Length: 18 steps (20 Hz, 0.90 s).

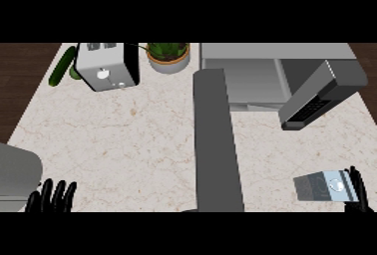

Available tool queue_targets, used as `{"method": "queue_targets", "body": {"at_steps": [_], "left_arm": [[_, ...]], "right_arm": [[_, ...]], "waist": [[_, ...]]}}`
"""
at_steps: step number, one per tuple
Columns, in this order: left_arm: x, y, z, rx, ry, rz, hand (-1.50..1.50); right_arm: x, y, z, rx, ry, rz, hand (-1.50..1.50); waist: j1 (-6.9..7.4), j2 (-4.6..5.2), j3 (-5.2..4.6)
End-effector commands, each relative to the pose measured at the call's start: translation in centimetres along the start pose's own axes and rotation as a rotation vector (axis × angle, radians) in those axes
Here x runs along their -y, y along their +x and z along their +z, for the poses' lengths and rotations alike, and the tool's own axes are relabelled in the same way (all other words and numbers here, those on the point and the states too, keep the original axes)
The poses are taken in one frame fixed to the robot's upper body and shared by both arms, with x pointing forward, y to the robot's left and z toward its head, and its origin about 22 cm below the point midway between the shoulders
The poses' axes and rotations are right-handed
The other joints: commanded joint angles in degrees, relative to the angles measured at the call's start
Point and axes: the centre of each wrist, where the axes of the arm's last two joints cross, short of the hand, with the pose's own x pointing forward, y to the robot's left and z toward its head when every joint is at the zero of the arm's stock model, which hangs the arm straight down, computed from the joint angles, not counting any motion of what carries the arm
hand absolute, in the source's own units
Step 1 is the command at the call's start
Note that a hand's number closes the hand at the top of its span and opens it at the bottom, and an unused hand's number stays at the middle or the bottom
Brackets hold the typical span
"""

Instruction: Pick up the milk, place it into the microwave and close the microwave

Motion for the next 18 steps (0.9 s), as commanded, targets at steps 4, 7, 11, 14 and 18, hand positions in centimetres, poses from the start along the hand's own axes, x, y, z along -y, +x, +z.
{"method": "queue_targets", "body": {"at_steps": [4,7,11,14,18], "left_arm": [[-0.8,0.9,1.1,-0.015,0.002,-0.004,-1.50],[-2.0,-0.5,0.2,0.002,-0.001,-0.003,-1.50],[-3.0,0.1,1.3,-0.001,0.007,0.011,-1.50],[-0.1,1.4,-0.9,-0.003,-0.022,0.003,-1.50],[-1.2,-1.6,0.1,-0.006,-0.003,-0.017,-1.50]], "right_arm": [[1.7,-0.5,-2.1,0.033,0.041,-0.026,-1.50],[-0.6,-0.1,-3.4,0.051,0.049,-0.050,-1.50],[-0.7,-1.7,-2.1,0.013,0.025,-0.059,-1.50],[-1.7,-1.8,-3.6,0.029,0.002,-0.057,-1.50],[-2.3,-1.0,-5.5,0.053,-0.071,0.032,1.50]], "waist": [[0.09,0.00,0.00],[-0.05,0.00,-0.03],[0.10,0.02,0.00],[0.05,0.06,0.03],[0.06,0.07,0.00]]}}
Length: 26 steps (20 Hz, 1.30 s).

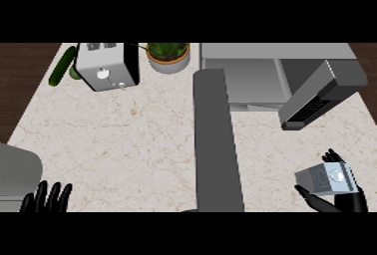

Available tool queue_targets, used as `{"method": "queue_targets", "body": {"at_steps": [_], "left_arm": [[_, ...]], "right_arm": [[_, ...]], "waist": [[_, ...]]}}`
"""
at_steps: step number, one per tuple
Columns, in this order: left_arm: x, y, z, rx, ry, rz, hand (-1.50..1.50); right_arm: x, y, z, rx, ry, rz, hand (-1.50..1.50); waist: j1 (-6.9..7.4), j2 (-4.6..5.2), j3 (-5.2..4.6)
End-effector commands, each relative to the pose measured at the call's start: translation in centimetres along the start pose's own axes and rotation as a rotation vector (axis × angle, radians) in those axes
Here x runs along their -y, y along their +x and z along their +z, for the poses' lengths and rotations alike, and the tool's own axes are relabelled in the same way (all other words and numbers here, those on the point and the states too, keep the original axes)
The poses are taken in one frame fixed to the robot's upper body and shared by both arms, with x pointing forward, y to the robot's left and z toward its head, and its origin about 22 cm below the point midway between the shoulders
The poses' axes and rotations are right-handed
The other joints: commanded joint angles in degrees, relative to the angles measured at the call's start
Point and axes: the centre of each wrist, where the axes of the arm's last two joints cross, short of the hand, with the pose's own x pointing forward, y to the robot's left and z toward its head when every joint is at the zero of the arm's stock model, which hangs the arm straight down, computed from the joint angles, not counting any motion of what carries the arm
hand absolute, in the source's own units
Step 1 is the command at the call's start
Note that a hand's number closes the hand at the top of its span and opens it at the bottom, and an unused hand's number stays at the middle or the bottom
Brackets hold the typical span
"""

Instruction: Pick up the milk, place it into the microwave and close the microwave

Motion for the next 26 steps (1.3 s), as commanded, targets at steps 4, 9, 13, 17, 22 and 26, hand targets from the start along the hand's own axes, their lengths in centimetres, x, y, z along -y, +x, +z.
{"method": "queue_targets", "body": {"at_steps": [4,9,13,17,22,26], "left_arm": [[1.2,1.6,-0.4,0.004,0.008,0.006,-1.50],[-0.1,0.0,-0.1,-0.001,0.016,0.013,-1.50],[0.8,0.7,1.0,-0.003,-0.013,0.033,-1.50],[0.8,-0.8,0.0,-0.006,-0.040,0.031,-1.50],[1.2,-1.1,0.4,-0.003,-0.020,0.026,-1.50],[-0.2,0.8,0.3,-0.015,-0.014,0.024,-1.50]], "right_arm": [[0.4,-0.7,-1.8,0.060,-0.002,0.148,1.50],[0.1,-0.2,-3.8,0.082,-0.109,0.149,1.50],[-7.1,-0.7,-5.8,0.128,-0.032,0.108,1.50],[-11.7,1.1,-10.1,0.154,0.003,0.043,1.50],[-12.2,-0.1,-8.1,0.189,0.002,-0.020,1.50],[-12.4,-0.4,-7.2,0.191,0.017,-0.010,1.50]], "waist": [[0.35,0.12,0.07],[0.28,0.11,0.04],[1.41,0.25,0.14],[1.71,0.53,0.16],[1.16,0.45,0.12],[0.46,0.15,0.04]]}}
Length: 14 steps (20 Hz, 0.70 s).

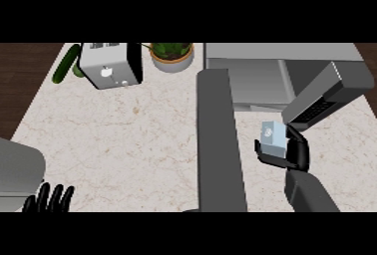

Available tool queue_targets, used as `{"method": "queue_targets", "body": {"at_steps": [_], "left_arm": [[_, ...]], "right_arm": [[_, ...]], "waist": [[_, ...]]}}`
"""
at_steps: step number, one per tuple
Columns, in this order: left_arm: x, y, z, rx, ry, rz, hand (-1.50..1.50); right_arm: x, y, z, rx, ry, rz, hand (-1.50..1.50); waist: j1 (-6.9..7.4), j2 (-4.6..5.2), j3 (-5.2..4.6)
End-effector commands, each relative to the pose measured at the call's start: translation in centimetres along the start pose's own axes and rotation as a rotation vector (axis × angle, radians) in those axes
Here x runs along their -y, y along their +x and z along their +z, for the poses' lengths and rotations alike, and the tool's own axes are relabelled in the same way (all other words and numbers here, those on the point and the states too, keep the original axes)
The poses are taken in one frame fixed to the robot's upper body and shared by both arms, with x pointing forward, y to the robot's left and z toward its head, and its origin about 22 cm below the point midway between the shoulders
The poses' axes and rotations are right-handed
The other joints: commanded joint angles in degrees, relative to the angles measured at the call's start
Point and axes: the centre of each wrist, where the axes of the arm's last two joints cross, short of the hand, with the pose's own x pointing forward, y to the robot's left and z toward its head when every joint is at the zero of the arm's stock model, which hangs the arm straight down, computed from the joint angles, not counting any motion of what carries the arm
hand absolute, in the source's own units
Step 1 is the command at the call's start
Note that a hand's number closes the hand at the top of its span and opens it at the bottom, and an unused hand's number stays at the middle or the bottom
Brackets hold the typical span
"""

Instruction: Pick up the milk, place it into the microwave and close the microwave

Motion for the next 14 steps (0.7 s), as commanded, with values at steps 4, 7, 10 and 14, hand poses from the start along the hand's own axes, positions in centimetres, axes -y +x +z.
{"method": "queue_targets", "body": {"at_steps": [4,7,10,14], "left_arm": [[-1.9,1.2,1.2,-0.002,0.008,-0.008,-1.50],[-0.1,-0.7,0.9,0.004,0.016,-0.006,-1.50],[0.3,0.3,1.5,-0.033,-0.017,0.017,-1.50],[2.8,0.5,0.8,-0.021,-0.009,0.023,-1.50]], "right_arm": [[-0.6,1.6,-1.9,0.112,0.017,0.011,1.50],[-0.8,1.3,1.5,0.118,0.021,-0.009,1.50],[1.2,2.8,0.7,0.119,0.059,-0.003,1.50],[1.9,4.5,3.9,0.082,0.063,0.028,1.50]], "waist": [[-1.17,-0.54,-0.14],[-1.73,-0.66,-0.17],[-1.79,-0.70,-0.17],[-2.09,-0.72,-0.18]]}}
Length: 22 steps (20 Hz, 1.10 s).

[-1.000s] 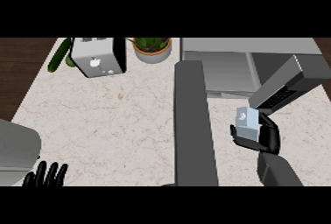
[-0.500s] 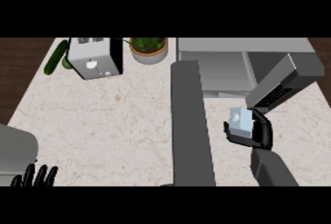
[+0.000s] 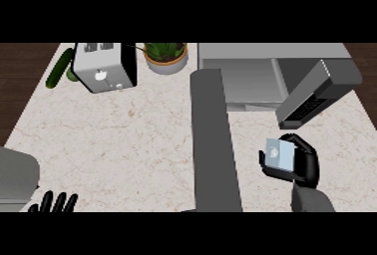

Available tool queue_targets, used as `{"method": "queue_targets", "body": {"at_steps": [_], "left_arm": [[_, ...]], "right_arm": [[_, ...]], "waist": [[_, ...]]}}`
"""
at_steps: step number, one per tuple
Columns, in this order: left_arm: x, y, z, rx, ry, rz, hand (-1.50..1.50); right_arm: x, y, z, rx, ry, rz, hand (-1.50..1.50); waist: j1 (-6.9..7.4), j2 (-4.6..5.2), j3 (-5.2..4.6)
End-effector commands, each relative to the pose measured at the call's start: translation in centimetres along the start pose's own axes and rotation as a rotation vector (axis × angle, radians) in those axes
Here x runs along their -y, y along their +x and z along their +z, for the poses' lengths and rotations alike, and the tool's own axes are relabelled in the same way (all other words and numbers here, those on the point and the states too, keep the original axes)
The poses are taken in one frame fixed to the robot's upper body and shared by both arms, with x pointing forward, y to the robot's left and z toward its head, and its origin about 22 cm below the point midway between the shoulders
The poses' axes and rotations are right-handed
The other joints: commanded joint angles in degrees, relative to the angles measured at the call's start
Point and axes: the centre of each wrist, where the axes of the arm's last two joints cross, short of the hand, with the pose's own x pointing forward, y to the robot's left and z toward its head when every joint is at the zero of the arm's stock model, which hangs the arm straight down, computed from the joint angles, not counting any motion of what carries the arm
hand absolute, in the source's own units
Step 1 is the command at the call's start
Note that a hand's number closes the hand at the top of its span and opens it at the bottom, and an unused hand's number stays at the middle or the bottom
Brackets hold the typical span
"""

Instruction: Pick up the milk, place it into the microwave and close the microwave

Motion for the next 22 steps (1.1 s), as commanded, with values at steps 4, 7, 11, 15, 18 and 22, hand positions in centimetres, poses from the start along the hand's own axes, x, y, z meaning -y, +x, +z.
{"method": "queue_targets", "body": {"at_steps": [4,7,11,15,18,22], "left_arm": [[-0.9,0.8,-0.7,0.022,0.018,-0.026,-1.50],[0.3,1.3,0.4,0.023,0.030,-0.017,-1.50],[-1.7,1.2,1.0,0.026,0.044,-0.013,-1.50],[-0.4,1.5,0.7,0.003,0.037,-0.022,-1.50],[-0.8,2.5,0.2,0.013,0.052,-0.013,-1.50],[-1.9,0.8,1.9,0.011,0.054,-0.008,-1.50]], "right_arm": [[1.5,4.9,2.3,0.006,0.085,-0.053,1.50],[-0.5,6.8,2.6,-0.006,0.088,-0.190,1.50],[-1.1,9.1,2.1,0.004,0.069,-0.323,1.50],[-4.2,9.0,1.0,0.027,0.064,-0.270,1.50],[-4.3,9.8,-0.8,0.038,0.045,-0.177,1.50],[-5.4,9.3,-1.8,0.012,0.062,-0.137,1.50]], "waist": [[-0.11,0.10,0.00],[0.22,0.06,0.04],[0.43,0.15,0.03],[0.84,0.31,0.09],[0.85,0.32,0.08],[0.97,0.29,0.07]]}}
